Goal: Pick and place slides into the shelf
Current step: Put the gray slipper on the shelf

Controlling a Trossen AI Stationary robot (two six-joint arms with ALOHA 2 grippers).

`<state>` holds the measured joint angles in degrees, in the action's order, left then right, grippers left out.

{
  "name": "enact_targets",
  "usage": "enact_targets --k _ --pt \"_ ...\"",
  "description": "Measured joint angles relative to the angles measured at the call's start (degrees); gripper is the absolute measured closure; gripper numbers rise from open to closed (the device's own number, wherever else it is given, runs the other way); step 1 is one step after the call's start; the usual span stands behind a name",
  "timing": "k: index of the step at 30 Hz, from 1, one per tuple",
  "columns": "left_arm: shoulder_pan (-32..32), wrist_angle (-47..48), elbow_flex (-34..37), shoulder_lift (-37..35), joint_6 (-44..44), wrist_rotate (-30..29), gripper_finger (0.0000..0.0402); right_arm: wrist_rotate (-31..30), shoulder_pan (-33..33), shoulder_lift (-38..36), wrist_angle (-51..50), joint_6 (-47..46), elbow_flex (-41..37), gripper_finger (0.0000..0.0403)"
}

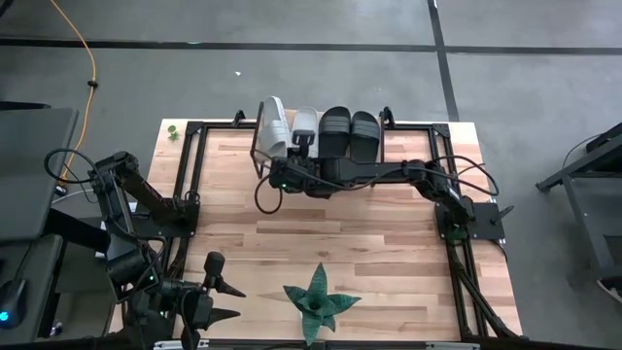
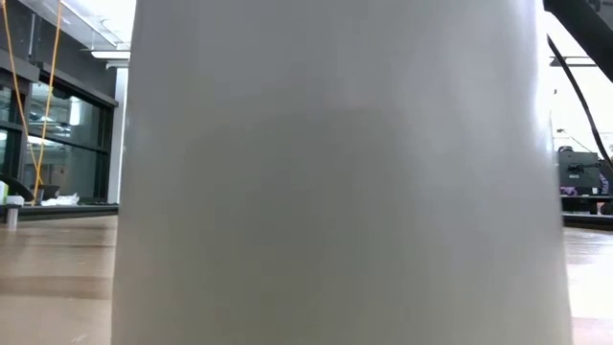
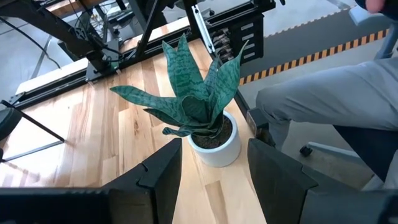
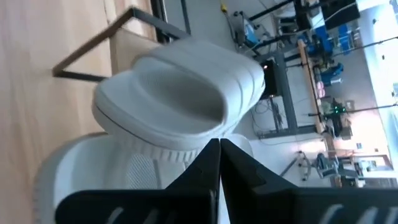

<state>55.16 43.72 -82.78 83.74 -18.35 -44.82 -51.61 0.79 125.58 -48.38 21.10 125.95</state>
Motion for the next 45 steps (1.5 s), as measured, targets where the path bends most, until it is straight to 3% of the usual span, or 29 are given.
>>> enact_targets --k 9,19,28,33,45 --pt "0.00 -0.02 0.00 0.00 0.00 0.00 0.0231 6.16 -1.23 -0.01 -3.10 -4.56 -0.24 0.0403" --pt "0.00 -0.07 0.00 0.00 0.00 -0.09 0.0231 18.16 -0.69 -0.15 -2.01 -5.83 -0.28 0.0403" --pt "0.00 -0.17 0.00 0.00 0.01 -0.26 0.0231 14.55 0.05 -0.02 -2.16 -5.74 -0.35 0.0403" --pt "0.00 -0.20 0.00 0.00 0.02 -0.48 0.0231 9.58 0.12 0.00 -2.37 -7.98 -0.35 0.0403" --pt "0.00 -0.22 0.00 0.00 0.02 -0.46 0.0231 12.16 0.87 0.00 -2.60 -9.15 -0.35 0.0403"
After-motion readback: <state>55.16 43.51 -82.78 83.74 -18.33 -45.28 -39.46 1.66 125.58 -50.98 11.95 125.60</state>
